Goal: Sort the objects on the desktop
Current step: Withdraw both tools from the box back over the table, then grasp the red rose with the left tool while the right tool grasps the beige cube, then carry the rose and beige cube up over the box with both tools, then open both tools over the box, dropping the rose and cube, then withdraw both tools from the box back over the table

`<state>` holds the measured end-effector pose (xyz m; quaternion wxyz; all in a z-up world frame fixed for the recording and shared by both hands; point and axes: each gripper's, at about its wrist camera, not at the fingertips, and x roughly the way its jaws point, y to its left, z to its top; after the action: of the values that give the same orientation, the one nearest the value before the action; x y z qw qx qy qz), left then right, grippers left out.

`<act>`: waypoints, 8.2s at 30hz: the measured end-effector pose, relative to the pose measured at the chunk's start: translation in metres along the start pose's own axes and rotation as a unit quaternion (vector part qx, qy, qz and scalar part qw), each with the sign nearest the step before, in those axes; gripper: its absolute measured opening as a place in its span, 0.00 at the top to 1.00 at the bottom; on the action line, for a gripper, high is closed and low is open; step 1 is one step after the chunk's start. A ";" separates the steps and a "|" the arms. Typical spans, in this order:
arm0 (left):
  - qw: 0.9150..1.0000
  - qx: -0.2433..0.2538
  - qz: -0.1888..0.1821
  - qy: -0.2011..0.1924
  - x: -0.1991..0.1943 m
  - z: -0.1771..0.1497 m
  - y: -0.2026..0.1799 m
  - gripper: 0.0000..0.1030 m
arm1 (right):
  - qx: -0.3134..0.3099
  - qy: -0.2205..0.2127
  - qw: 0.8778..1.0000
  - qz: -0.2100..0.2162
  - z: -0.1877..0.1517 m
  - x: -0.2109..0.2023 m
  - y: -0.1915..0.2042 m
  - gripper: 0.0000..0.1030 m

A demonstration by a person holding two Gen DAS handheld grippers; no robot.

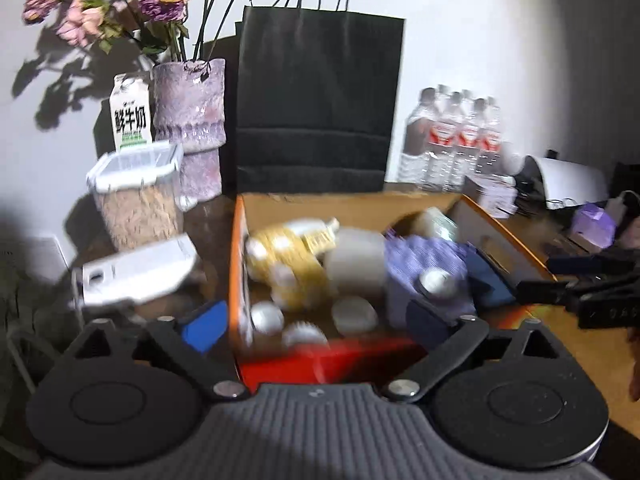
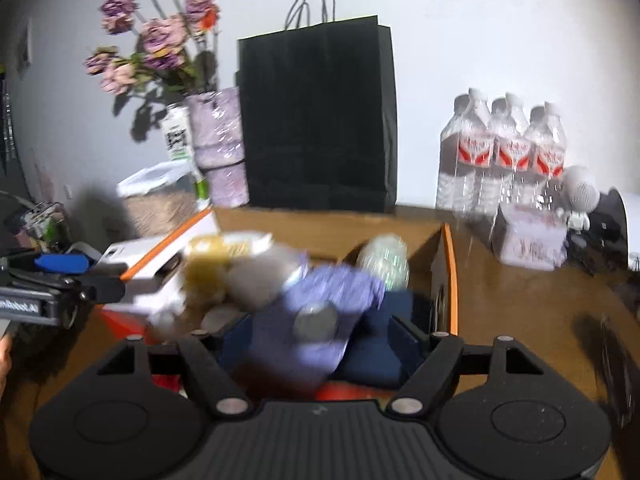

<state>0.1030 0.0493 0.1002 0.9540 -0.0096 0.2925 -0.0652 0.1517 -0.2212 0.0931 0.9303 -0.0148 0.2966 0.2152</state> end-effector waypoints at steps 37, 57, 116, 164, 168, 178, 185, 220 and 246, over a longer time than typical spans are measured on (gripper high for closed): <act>1.000 -0.018 -0.011 0.018 -0.042 -0.115 -0.044 0.00 | -0.014 0.003 1.000 0.007 -0.124 -0.075 0.036 0.21; 1.000 -0.012 -0.015 0.014 0.016 -0.080 -0.037 0.03 | -0.053 0.023 0.998 0.013 -0.077 -0.010 0.034 0.23; 0.994 0.010 -0.094 0.058 -0.053 -0.140 -0.054 0.22 | -0.067 0.017 0.997 0.027 -0.142 -0.093 0.047 0.29; 0.998 0.002 -0.070 -0.003 0.036 0.035 -0.013 0.67 | 0.002 -0.050 0.999 -0.002 0.018 -0.029 -0.025 0.44; 0.999 0.008 -0.035 0.040 0.095 0.054 -0.002 0.67 | 0.026 0.008 1.000 -0.001 0.065 0.046 -0.051 0.44; 0.996 0.051 -0.018 0.072 0.124 0.046 0.018 0.32 | 0.003 0.082 0.993 -0.084 0.085 0.153 -0.061 0.43; 1.000 0.017 -0.006 0.022 0.091 0.065 0.020 0.15 | -0.007 -0.002 0.996 -0.084 0.085 0.099 -0.047 0.24; 0.999 -0.001 0.014 0.030 -0.070 -0.152 -0.048 0.00 | -0.036 0.028 0.999 -0.017 -0.148 -0.080 0.062 0.15; 0.999 -0.019 -0.001 0.043 -0.046 -0.136 -0.038 0.00 | -0.027 0.036 0.999 -0.026 -0.135 -0.065 0.053 0.15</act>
<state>-0.0158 0.0204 0.0152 0.9399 -0.0254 0.3349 -0.0610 0.0086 -0.2198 0.0236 0.9237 -0.0557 0.3231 0.1984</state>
